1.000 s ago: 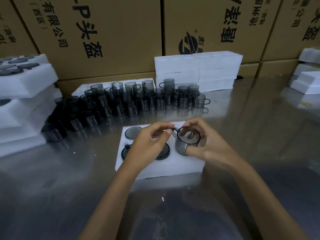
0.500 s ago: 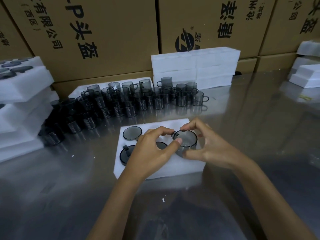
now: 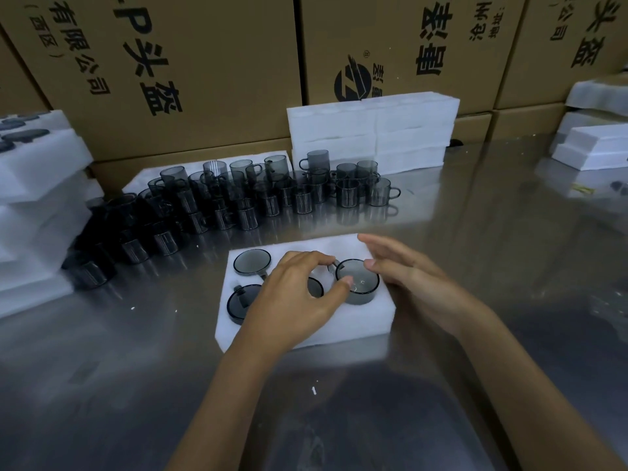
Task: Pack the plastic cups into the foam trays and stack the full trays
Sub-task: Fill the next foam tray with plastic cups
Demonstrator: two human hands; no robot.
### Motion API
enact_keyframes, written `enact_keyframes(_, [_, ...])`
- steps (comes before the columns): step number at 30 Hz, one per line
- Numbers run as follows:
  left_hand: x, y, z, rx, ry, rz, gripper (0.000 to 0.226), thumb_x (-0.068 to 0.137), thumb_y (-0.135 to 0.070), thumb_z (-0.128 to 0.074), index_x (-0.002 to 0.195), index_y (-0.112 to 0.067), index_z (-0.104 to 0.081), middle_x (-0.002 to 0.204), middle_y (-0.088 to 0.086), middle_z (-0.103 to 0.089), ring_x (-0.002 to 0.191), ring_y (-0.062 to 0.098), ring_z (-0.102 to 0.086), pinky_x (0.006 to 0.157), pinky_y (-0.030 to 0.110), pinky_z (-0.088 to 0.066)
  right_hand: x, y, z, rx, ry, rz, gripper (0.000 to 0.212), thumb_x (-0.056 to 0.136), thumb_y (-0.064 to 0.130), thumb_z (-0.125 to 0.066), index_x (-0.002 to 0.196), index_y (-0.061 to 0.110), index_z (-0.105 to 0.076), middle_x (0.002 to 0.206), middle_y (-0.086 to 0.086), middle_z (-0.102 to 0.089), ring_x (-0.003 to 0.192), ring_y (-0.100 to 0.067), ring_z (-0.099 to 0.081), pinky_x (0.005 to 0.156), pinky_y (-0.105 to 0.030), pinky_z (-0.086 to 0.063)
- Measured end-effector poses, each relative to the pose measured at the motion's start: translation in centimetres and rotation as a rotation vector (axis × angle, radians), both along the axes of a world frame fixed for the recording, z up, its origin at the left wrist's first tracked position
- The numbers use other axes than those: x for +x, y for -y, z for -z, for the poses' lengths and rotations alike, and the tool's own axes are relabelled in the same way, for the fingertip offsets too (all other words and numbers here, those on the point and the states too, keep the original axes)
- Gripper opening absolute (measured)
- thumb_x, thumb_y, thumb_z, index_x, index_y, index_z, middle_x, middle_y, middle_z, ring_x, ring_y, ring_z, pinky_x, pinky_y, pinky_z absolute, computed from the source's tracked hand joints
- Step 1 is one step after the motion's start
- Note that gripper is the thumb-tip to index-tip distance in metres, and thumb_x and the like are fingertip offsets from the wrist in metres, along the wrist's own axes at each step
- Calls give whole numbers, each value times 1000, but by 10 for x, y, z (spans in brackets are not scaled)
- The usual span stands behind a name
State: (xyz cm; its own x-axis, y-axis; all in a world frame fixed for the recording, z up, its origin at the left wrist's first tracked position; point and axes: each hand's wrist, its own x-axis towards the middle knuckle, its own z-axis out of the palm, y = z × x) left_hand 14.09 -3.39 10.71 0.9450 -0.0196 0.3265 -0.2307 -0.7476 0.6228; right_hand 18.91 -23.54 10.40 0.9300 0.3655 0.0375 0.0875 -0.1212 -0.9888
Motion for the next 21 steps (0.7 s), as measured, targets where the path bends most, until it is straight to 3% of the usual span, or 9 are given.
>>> enact_keyframes(4, [0, 1, 2, 55, 59, 27, 51, 80, -64, -53, 117, -31, -65, 124, -24, -53, 115, -18, -37, 93, 8, -32, 2, -1, 3, 38, -42, -7, 53, 89, 20, -70, 137, 37, -56, 143, 14, -55, 134, -1, -47, 116, -30, -33])
enact_keyframes(9, [2, -1, 3, 189, 54, 18, 48, 86, -58, -58, 121, -26, -66, 147, -18, -41, 137, -2, -24, 104, 21, -27, 4, -1, 8, 51, -56, -23, 56, 91, 13, -68, 141, 32, -52, 135, 16, -61, 128, -2, -53, 115, -33, -36])
enact_keyframes(15, [-1, -2, 2, 314, 24, -15, 54, 87, -67, -50, 130, -36, -60, 149, -17, -41, 137, 2, -25, 109, 26, -15, 7, -1, 13, 5, -16, -24, 55, 92, 13, -68, 140, 36, -52, 121, 31, -63, 112, 17, -56, 84, -4, -45])
enact_keyframes(21, [2, -3, 1, 209, -57, -3, 62, 87, -67, -51, 144, -47, -35, 148, -26, -38, 123, -5, -16, 102, 21, -12, 5, -4, 12, 23, -4, -1, 55, 92, 13, -68, 142, 31, -51, 132, 21, -61, 116, 14, -55, 88, -7, -46])
